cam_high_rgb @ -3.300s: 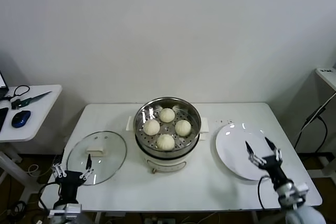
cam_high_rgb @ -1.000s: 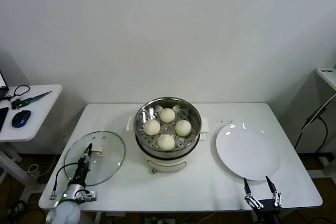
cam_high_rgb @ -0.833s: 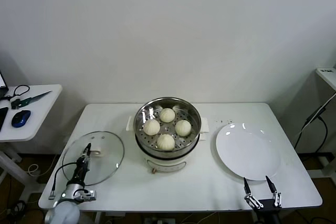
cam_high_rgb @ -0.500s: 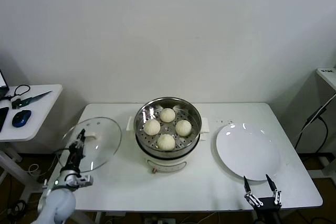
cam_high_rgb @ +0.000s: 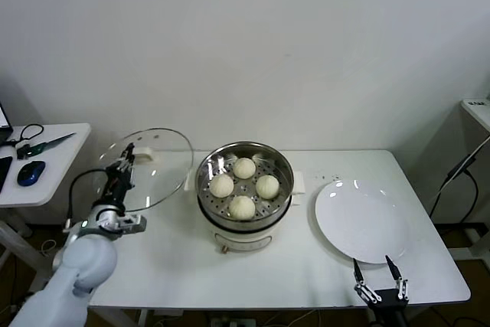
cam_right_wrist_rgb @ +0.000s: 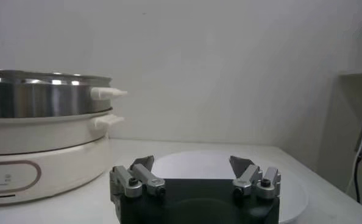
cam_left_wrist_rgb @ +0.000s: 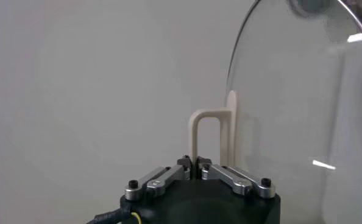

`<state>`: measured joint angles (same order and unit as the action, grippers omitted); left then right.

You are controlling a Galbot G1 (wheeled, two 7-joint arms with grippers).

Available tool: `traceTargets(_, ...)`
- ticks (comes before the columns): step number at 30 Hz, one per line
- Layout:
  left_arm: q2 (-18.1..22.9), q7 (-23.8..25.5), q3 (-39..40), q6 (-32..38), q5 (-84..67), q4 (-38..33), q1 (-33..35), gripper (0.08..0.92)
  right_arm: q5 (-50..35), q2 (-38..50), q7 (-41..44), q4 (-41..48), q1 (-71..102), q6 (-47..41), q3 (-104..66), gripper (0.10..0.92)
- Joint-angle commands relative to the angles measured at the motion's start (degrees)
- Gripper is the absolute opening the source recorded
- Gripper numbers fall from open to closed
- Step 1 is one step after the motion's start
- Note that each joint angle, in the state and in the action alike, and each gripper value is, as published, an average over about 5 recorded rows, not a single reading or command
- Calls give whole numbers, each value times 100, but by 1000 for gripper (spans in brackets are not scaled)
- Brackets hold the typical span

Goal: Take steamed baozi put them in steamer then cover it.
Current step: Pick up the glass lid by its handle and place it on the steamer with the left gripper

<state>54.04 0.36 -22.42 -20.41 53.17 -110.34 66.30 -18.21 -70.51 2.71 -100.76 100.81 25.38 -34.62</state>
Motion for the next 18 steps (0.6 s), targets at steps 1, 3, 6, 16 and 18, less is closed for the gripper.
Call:
traceTargets(1, -375, 584, 316, -609, -232, -696, -320, 142, 24, 9, -14, 41, -83, 39, 16, 823)
traceTargets(3, -286, 804, 717, -945, -81, -873, -587, 142, 19, 10, -12, 67, -118, 64, 19, 823)
traceTargets(6, 3, 1164, 1405, -1491, 333, -1063, -952, 142, 7, 7, -15, 87, -149, 81, 14, 823)
traceTargets(16, 1320, 1882, 2870, -2195, 2226, -724, -1577, 142, -60, -3, -30, 202, -184, 203, -20, 823)
traceTargets(18, 1575, 1931, 3009, -2208, 2454, -581, -1590, 142, -89, 1, -31, 219, -177, 226, -20, 823)
